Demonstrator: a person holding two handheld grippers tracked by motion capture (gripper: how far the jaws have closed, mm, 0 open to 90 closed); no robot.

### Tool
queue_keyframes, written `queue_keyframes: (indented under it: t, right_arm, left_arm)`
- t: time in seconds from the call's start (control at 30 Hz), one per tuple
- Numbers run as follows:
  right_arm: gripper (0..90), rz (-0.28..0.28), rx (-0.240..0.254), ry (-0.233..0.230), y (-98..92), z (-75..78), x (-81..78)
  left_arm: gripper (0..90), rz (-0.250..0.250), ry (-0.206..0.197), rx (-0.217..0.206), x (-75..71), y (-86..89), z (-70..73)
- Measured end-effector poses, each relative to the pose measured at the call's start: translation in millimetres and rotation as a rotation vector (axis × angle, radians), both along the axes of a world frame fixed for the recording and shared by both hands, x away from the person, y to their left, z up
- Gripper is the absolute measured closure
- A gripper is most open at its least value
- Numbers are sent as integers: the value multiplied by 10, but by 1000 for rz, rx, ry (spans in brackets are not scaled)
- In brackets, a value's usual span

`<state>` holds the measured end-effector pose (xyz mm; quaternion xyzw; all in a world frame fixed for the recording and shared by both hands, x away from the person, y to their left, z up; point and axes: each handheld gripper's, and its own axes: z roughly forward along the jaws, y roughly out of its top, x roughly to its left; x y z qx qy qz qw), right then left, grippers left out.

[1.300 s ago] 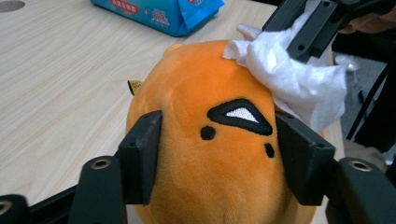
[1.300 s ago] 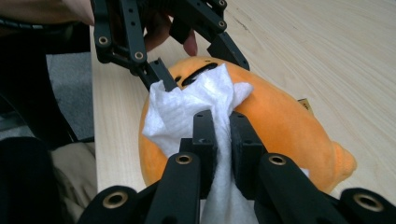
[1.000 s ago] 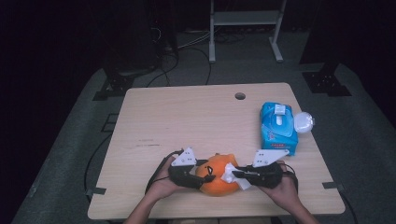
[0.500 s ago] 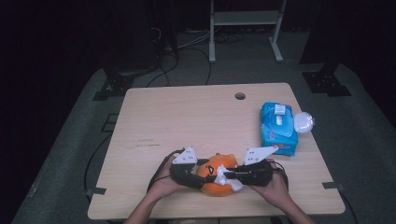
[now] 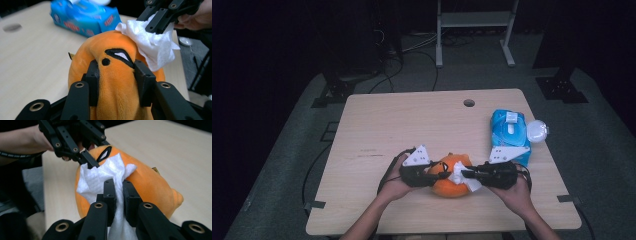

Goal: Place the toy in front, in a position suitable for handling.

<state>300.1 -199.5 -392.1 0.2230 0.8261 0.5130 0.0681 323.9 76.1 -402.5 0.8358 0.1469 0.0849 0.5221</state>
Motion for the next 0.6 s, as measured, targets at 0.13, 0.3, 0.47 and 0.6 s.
queue_keyframes:
  t: [0.13,0.3,0.47,0.6]
  right_arm:
    - [823,-26,-16,-44,64,68,126]
    - [823,-15,-95,-26,203,-137,248]
    - [823,-17,-102,-7,117,-275,244]
    - [823,-66,-113,8,-65,-327,216]
  left_arm:
    - [616,2,-36,20,131,-32,-25]
    - [594,3,36,18,240,76,-290]
    - [535,-1,75,-17,271,193,-353]
    - [525,1,81,-29,278,192,-370]
